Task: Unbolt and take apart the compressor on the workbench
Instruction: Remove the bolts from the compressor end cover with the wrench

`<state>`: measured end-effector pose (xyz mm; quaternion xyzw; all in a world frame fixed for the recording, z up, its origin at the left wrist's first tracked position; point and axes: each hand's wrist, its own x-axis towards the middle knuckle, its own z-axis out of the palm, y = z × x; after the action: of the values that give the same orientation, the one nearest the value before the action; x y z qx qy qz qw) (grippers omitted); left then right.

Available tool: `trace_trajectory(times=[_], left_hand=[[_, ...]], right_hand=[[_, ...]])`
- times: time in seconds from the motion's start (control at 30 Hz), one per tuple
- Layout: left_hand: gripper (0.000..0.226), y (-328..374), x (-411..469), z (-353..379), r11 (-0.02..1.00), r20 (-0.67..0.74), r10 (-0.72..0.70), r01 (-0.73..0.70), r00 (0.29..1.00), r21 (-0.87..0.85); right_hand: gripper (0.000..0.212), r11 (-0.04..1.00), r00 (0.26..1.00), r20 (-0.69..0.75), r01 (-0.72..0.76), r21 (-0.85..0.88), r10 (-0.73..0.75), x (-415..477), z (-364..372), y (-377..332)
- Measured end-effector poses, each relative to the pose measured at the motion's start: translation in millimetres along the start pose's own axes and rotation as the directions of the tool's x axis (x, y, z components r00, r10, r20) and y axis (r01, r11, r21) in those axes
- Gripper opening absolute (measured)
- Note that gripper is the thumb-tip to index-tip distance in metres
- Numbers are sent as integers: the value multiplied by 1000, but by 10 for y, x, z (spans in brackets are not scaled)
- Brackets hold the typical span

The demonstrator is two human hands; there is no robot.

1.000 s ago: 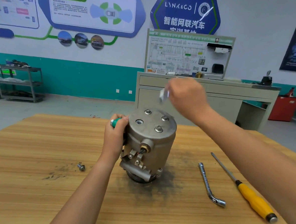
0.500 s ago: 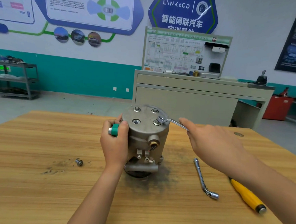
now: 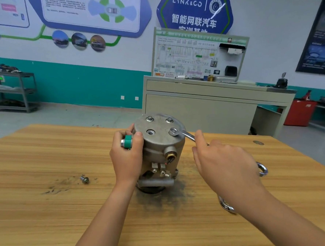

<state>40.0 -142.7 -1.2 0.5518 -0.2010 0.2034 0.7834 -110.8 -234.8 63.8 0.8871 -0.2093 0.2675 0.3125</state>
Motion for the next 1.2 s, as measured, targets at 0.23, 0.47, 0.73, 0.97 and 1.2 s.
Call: trace_trajectory(times=[0.23, 0.47, 0.73, 0.97, 1.2], left_hand=[[19, 34, 166, -25, 993, 60, -104, 107, 993, -42], [15, -23, 326, -79, 983, 203, -163, 177, 966, -51], [17, -53, 380, -108, 981, 227, -175, 188, 958, -40], [17, -15, 386, -93, 975, 227, -200, 217, 953, -48], [13, -29, 217, -120, 982, 115, -149, 161, 982, -101]], right_hand=[[41, 987, 950, -311, 35, 158, 16, 106, 382, 136], [47, 812, 997, -62, -4, 584, 50, 535, 708, 121], [47, 923, 968, -26, 244, 297, -248, 1275, 690, 102], [28, 685, 971, -123, -53, 727, 205, 1382, 492, 50], [32, 791, 998, -59, 21, 612, 19, 730, 219, 256]])
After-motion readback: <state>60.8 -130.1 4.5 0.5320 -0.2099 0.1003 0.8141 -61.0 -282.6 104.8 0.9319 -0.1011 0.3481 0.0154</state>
